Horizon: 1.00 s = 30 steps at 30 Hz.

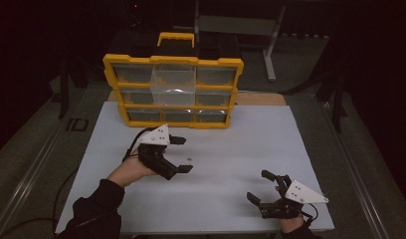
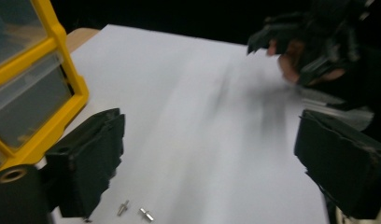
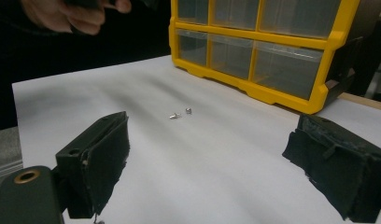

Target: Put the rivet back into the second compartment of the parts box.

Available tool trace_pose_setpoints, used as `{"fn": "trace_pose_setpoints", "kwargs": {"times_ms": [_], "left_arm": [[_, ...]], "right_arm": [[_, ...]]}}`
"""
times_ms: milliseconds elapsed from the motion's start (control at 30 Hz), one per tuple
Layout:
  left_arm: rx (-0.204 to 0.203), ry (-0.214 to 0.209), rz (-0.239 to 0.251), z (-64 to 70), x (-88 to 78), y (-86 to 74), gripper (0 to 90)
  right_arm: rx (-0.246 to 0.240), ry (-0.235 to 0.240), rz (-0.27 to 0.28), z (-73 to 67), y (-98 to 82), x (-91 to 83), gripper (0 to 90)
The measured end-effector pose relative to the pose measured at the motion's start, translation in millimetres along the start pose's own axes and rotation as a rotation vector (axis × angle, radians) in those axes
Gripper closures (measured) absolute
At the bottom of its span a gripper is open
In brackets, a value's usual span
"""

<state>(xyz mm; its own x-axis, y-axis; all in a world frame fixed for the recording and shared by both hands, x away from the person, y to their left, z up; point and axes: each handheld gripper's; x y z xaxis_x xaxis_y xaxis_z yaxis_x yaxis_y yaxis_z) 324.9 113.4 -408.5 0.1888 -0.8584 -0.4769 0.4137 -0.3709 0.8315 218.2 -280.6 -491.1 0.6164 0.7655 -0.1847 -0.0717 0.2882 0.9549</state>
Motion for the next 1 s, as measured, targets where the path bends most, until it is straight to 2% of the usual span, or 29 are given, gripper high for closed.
{"fn": "trace_pose_setpoints", "kwargs": {"times_ms": [100,233,400,633,1000], "left_arm": [[-0.008,0.009,-0.005,-5.0,5.7,-4.4,9.6],[-0.037,0.029,-0.026,-19.6,18.9,-13.3,10.6],[-0.065,0.034,-0.033,-34.2,30.7,-20.2,14.0],[-0.082,0.05,-0.058,-52.7,44.6,-28.7,23.7],[-0.135,0.085,-0.087,-77.0,58.1,-44.9,35.6]], "right_arm": [[0.003,0.001,-0.001,-0.2,-0.1,0.0,11.0],[0.005,0.002,-0.002,-0.1,-0.3,-0.1,11.0],[0.005,0.006,-0.003,-0.5,-0.3,0.4,11.0],[0.005,0.007,-0.003,-0.2,-0.7,0.3,11.0],[0.006,0.005,-0.005,0.1,-1.0,0.2,11.0]]}}
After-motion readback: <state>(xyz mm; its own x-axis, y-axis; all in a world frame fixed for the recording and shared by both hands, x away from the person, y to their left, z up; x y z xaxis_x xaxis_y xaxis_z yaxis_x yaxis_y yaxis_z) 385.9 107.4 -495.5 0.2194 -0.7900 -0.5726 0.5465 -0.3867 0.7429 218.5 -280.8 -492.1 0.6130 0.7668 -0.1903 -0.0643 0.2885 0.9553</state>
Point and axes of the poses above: each handheld gripper's, and its own axes: x roughly forward along the jaws, y roughly out of its top, z roughly to its right, and after that the axes turned 15 degrees about -x, right-handed
